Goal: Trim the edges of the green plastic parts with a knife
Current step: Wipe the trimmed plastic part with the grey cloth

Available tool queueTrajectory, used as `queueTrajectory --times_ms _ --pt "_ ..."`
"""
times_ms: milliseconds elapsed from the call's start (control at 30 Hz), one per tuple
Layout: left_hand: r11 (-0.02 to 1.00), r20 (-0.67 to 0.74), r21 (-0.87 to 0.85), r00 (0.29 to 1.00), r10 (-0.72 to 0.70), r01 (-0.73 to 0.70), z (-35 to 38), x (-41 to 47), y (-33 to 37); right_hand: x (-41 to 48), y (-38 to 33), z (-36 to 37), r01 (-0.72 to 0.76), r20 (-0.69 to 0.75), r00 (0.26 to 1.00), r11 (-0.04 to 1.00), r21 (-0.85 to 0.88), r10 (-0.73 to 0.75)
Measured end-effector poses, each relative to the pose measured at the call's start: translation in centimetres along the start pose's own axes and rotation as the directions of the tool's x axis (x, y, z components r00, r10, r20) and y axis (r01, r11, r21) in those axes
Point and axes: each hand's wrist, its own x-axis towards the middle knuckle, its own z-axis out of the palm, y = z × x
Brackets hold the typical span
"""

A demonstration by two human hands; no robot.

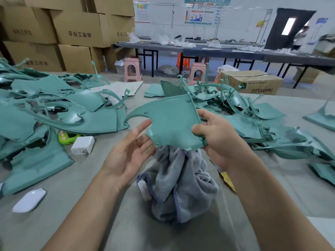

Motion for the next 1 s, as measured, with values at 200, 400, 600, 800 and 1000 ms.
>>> queueTrajectory --times_ms 200,400,600,800,1000 --pt "0.968 -0.246 0.252 0.966 0.078 -0.014 1.8 -0.8 0.2 -3.3 0.0 -0.3 -0.001 -0.008 1.0 0.992 -0.125 0.0" --pt "0.97 -0.156 0.227 0.98 0.123 -0.086 7.6 -3.3 1.5 -11.6 0.0 -2.4 0.016 -0.193 0.981 0.998 -0.061 -0.027" --pt "0.859 0.049 0.502 0.995 0.088 -0.101 17.4 -7.6 -2.3 -24.2 0.2 -4.8 -0.035 -0.333 0.942 0.999 0.04 0.047" --pt "0.882 0.43 0.463 0.892 -0.139 -0.085 28.1 -14.6 -11.8 -35.6 2.2 -6.2 0.216 -0.678 0.71 0.858 0.467 0.19" --pt "0.839 0.53 0.541 0.753 -0.391 0.055 34.5 -24.4 -22.7 -48.8 4.3 -10.7 0.376 -0.887 0.298 0.811 0.448 0.352"
